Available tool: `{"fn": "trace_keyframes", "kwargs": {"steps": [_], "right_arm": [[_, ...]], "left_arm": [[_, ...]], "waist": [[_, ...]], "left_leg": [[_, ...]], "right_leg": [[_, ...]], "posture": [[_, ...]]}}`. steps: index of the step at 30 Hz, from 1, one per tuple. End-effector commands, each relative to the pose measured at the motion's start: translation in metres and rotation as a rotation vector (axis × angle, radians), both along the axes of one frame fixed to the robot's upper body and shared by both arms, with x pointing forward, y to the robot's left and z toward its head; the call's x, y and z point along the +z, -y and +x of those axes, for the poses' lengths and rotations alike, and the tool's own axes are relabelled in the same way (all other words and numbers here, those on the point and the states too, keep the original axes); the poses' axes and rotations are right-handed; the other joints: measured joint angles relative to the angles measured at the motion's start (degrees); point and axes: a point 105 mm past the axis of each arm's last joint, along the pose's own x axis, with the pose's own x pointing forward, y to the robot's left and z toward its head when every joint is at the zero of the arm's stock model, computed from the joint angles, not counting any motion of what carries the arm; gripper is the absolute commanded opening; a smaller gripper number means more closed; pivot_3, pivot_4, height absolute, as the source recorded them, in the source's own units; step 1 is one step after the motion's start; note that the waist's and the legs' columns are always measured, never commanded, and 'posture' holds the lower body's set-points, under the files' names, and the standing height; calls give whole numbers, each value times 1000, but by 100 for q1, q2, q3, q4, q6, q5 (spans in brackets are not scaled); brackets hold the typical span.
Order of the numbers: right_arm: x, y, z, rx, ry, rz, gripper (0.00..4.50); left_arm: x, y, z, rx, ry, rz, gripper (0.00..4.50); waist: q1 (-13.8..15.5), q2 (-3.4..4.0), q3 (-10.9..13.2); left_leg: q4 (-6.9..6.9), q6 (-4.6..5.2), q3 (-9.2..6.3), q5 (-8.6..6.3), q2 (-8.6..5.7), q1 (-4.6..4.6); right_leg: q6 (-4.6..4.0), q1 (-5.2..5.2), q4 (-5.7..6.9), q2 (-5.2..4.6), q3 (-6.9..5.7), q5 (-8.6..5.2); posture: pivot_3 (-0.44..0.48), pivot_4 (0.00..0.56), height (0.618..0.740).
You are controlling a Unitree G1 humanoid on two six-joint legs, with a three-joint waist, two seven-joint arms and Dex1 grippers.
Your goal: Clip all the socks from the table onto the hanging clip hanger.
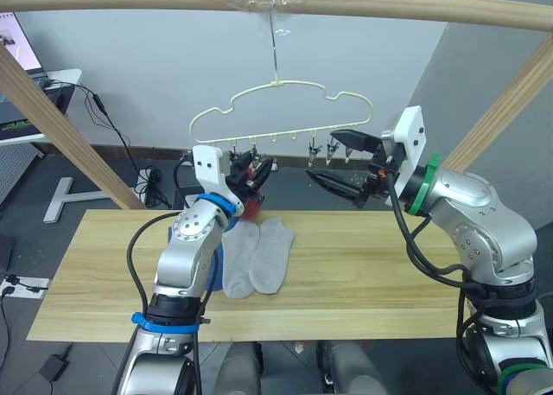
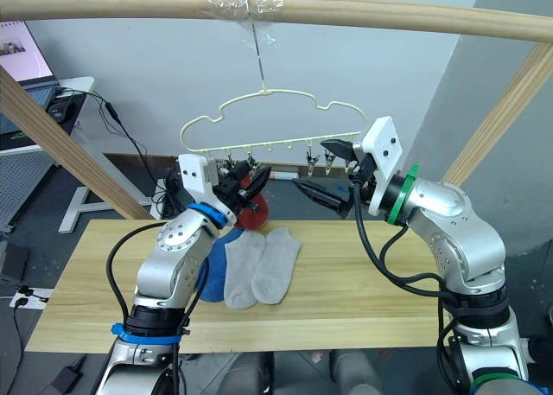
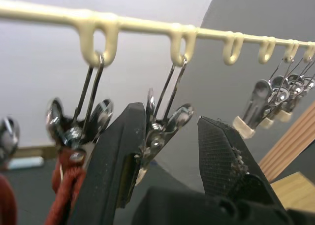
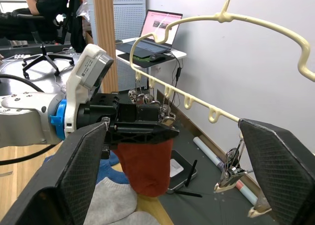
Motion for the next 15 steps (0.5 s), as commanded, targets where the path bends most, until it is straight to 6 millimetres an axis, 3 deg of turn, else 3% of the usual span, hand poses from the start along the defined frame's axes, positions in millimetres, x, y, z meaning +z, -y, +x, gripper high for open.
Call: {"fn": "trace_keyframes", "kwargs": {"steps": [1, 15], "right_arm": [[17, 3, -2, -6, 72, 21, 4500], [19, 1, -1, 1, 75, 26, 4500]], "left_arm": [[14, 5, 0, -7, 73, 33, 1977], [18, -1, 3, 40, 107, 29, 1977]], "waist": [[4, 0, 0], [1, 0, 0]], "left_leg": [[1, 0, 0, 0, -1, 0], [1, 1, 0, 0, 0, 0]], "right_leg": [[0, 0, 0, 0, 0, 0], [0, 0, 1, 0, 0, 0]], "posture": [[-153, 196, 740], [-150, 188, 740]]}}
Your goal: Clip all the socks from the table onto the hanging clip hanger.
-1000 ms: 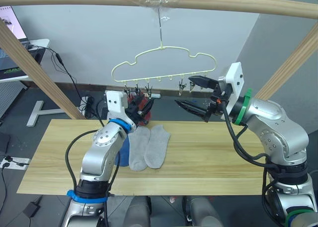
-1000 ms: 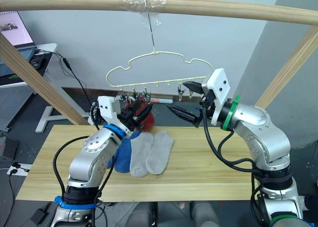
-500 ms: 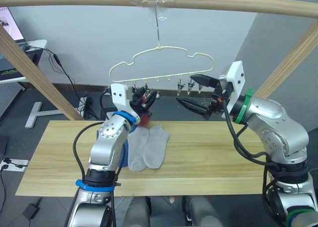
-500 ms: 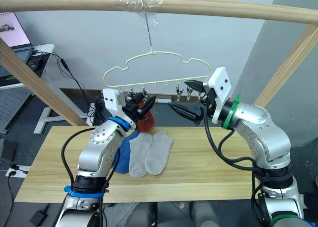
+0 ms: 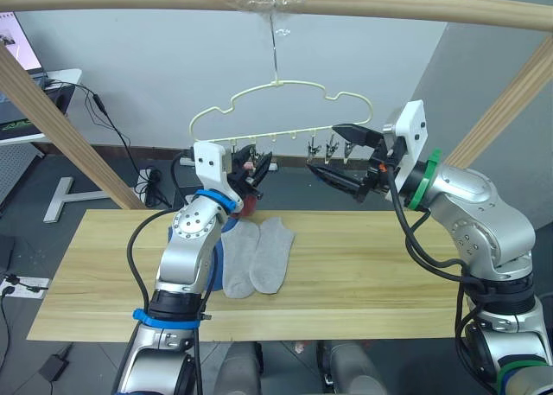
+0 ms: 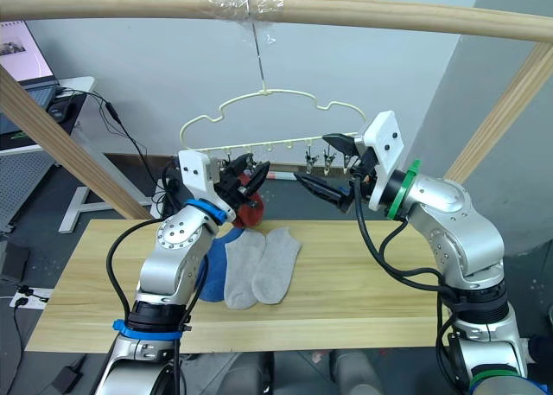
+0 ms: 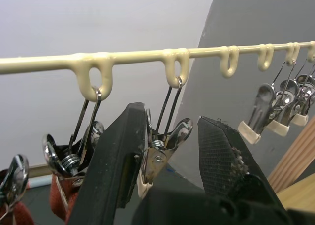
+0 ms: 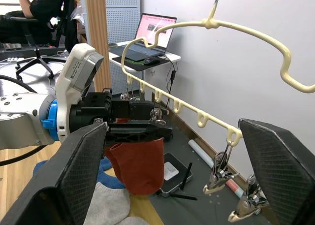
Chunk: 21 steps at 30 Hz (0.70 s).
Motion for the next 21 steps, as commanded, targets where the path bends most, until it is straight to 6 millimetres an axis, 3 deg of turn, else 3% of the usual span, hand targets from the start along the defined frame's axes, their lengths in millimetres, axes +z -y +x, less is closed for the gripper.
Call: {"fn": "trace_keyframes", "kwargs": {"steps": [1, 7, 15, 19, 21], "right_arm": [[14, 0, -6, 16, 59, 14, 4500], [14, 0, -6, 20, 59, 11, 4500], [12, 0, -8, 23, 54, 10, 4500], [5, -1, -9, 23, 38, 6, 4500], [-12, -6, -8, 12, -3, -21, 4500]], "left_arm": [[14, 1, 0, 5, 54, -12, 1977], [13, 3, -2, -11, 55, -15, 1977], [12, 1, -2, -13, 33, -52, 283], [11, -1, -3, -9, 24, -67, 10], [10, -3, -4, -12, 10, -77, 10]], "waist": [[0, 0, 0], [0, 0, 0], [1, 1, -1], [0, 0, -2], [0, -1, -6]], "left_leg": [[0, 0, 0, 0, 0, 0], [0, 0, 0, 0, 0, 0], [1, 0, 0, 0, 0, 0], [5, 0, 0, 0, 0, 1], [6, 0, 0, 0, 0, 1]], "right_leg": [[0, 0, 0, 0, 0, 0], [0, 0, 1, 0, 0, 0], [0, 0, 3, 0, 0, 0], [0, 0, 8, 0, 0, 0], [0, 0, 12, 0, -1, 0]], "posture": [[-150, 188, 740], [-149, 186, 740], [-149, 173, 740], [-145, 165, 740], [-144, 163, 740]]}}
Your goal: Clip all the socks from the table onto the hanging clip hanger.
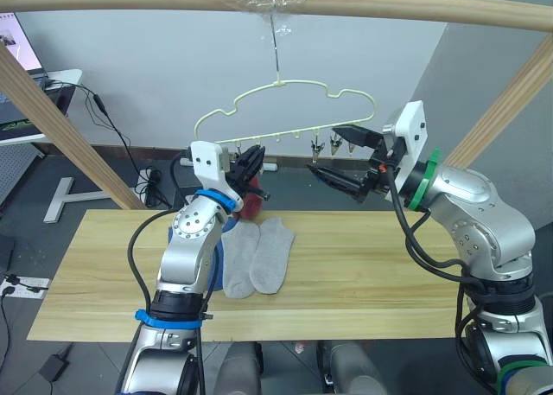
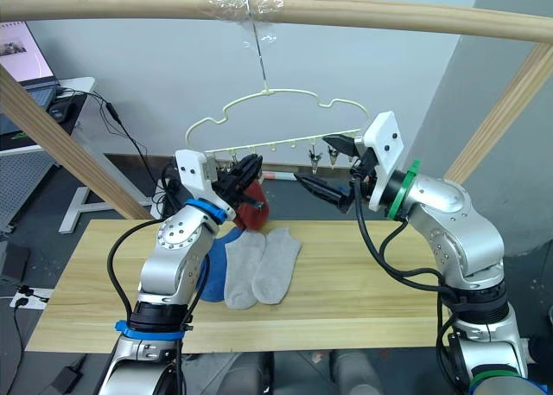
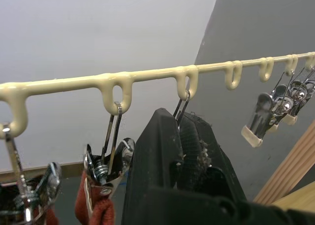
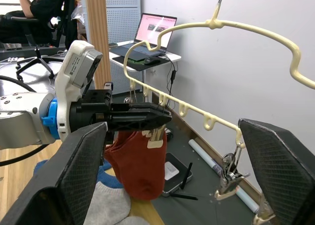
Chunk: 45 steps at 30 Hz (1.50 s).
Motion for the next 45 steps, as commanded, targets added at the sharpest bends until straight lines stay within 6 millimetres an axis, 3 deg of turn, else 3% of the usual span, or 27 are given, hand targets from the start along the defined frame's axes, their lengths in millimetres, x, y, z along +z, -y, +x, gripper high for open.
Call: {"fn": "trace_keyframes", "kwargs": {"steps": [1, 4, 6, 12, 17, 22, 31, 34, 45], "right_arm": [[-18, -9, -7, 2, -4, -46, 4500], [-68, -19, 2, -88, -82, -175, 4500], [-90, -27, 3, -113, -107, -214, 4500], [-174, -67, 8, -162, -236, -324, 4500], [-196, -91, 21, -194, -250, -349, 4500], [-213, -109, 33, -195, -243, -410, 4500], [-251, -113, 34, -193, -377, -487, 4500], [-263, -108, 31, -184, -378, -534, 3907], [-279, -55, 31, -230, -415, -558, 17]], "left_arm": [[9, -4, -4, -1, 11, -35, 10], [13, -11, -6, -2, -8, -74, 10], [16, -15, -7, -5, -18, -95, 10], [25, -37, -13, 7, -47, -97, 10], [26, -50, -15, 44, -48, -82, 10], [25, -48, -19, 46, -50, -82, 10], [24, -51, -22, 64, -54, -78, 10], [26, -54, -21, 72, -52, -75, 0], [23, -53, -22, 75, -63, -77, 0]], "waist": [[-1, -1, -6], [-4, -2, -7], [-4, -3, -8], [-31, -5, -9], [2, -5, -9], [2, -6, -10], [15, -6, -10], [13, -6, -10], [67, -7, -12]], "left_leg": [[0, 0, 0, 0, 0, 1], [1, 0, 1, 0, 0, 4], [1, -1, 2, 1, 1, 6], [4, -7, 4, 8, 2, 20], [6, -6, 2, 14, 0, 20], [3, -5, 1, 15, 3, 21], [0, -5, 0, 14, 4, 22], [0, -5, 0, 14, 6, 29], [3, -3, -1, 16, 1, 42]], "right_leg": [[0, 0, 2, 0, 0, 0], [0, -2, 12, 0, 2, 0], [0, -6, 22, 1, 3, 0], [0, -17, 62, 4, 10, -1], [-3, -16, 65, 4, 11, 2], [-5, -18, 66, 5, 9, 3], [-6, -18, 66, 2, 10, 3], [-7, -15, 69, 4, 10, 4], [-8, 4, 68, 1, 8, 4]], "posture": [[-142, 162, 740], [-139, 160, 740], [-131, 158, 740], [-102, 168, 740], [-68, 181, 740], [-43, 185, 740], [-24, 191, 740], [-16, 194, 740], [-24, 199, 740]]}}
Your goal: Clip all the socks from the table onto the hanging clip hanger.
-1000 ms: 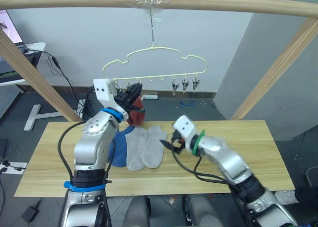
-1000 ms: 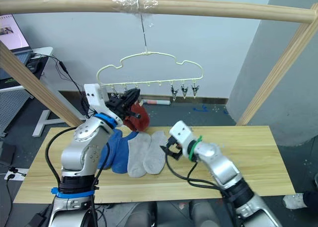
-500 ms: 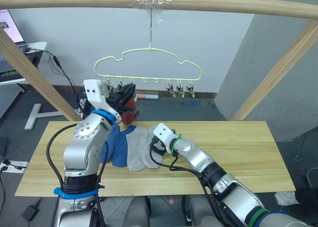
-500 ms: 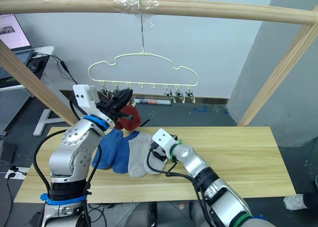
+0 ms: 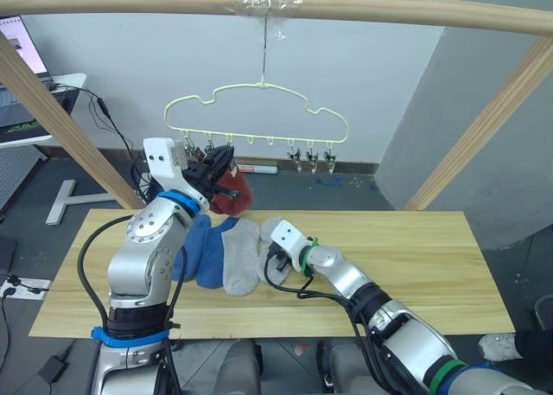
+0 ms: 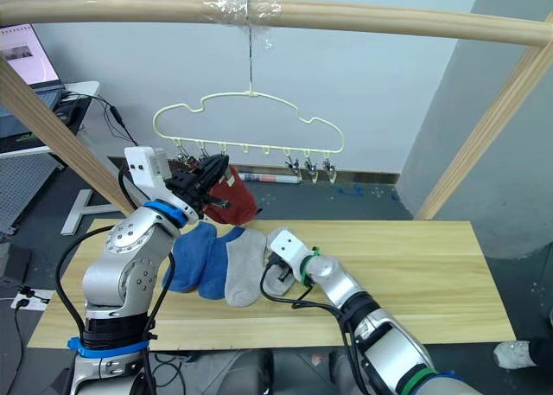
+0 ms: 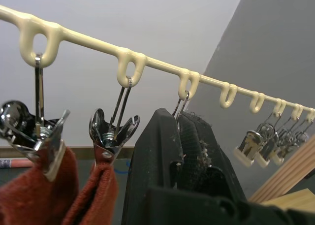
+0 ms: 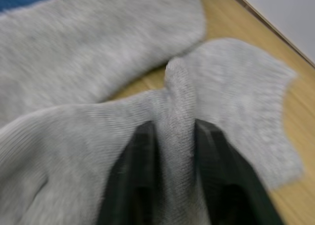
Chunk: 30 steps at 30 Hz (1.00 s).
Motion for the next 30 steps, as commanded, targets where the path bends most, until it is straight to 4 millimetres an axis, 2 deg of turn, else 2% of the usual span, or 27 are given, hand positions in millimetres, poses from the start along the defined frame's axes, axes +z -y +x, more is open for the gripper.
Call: {"fn": "trace_keyframes", "kwargs": {"steps": [1, 4, 9, 10, 13, 17, 19, 25, 30], "right_arm": [[-25, 36, -10, -24, -60, -82, 17], [-19, 50, -17, 31, -24, -84, 17], [12, 57, -24, 156, 180, -78, 17], [24, 58, -25, 182, 256, -64, 17], [64, 61, -32, 244, 478, -15, 17], [115, 59, -43, 261, 693, 106, 17], [132, 56, -51, 287, 765, 151, 17], [167, 45, -61, 327, 919, 215, 17], [183, 33, -64, 338, 988, 256, 17]], "left_arm": [[8, -5, -2, 16, 30, 0, 0], [8, -5, 0, 11, 28, -1, 0], [2, -3, 1, -18, -30, -73, 0], [-1, -2, 1, -33, -66, -112, 0], [-11, -2, 0, -95, -225, -381, 0], [-7, -8, -3, -169, -340, -665, 0], [-5, -10, -5, -200, -378, -756, 0], [8, -8, -8, -265, -416, -931, 0], [15, -1, -11, -299, -438, -987, 0]], "waist": [[12, 0, 0], [36, 0, 0], [41, 1, 0], [31, 1, 1], [-3, 1, 2], [-69, -1, 3], [-70, -2, 3], [-55, -3, 3], [-49, -3, 3]], "left_leg": [[0, 0, 0, 0, 1, 0], [-1, 0, 2, 0, 0, 0], [-2, 0, 6, -1, 1, -2], [-3, 0, 6, -1, 2, -2], [-2, 0, 5, -1, 3, -6], [-1, 0, 2, 0, 4, -4], [-1, 0, -3, 0, 7, -4], [0, -1, -9, 0, 1, -5], [0, -2, -10, 1, 3, -5]], "right_leg": [[0, 0, 0, 0, -1, 0], [0, 0, -2, 0, 1, 0], [1, -1, -7, 1, 3, 0], [1, -2, -6, 1, 3, 0], [2, -6, -6, 2, 3, -1], [25, -3, -6, 4, 3, -14], [25, -3, -4, 5, 0, -14], [3, -1, -8, -1, 7, -1], [2, -2, -6, 1, 3, -1]], "posture": [[-24, 199, 740], [-43, 201, 740], [-54, 203, 740], [-54, 203, 740], [-61, 206, 740], [-67, 206, 740], [-73, 208, 740], [-85, 206, 740], [-85, 201, 740]]}}
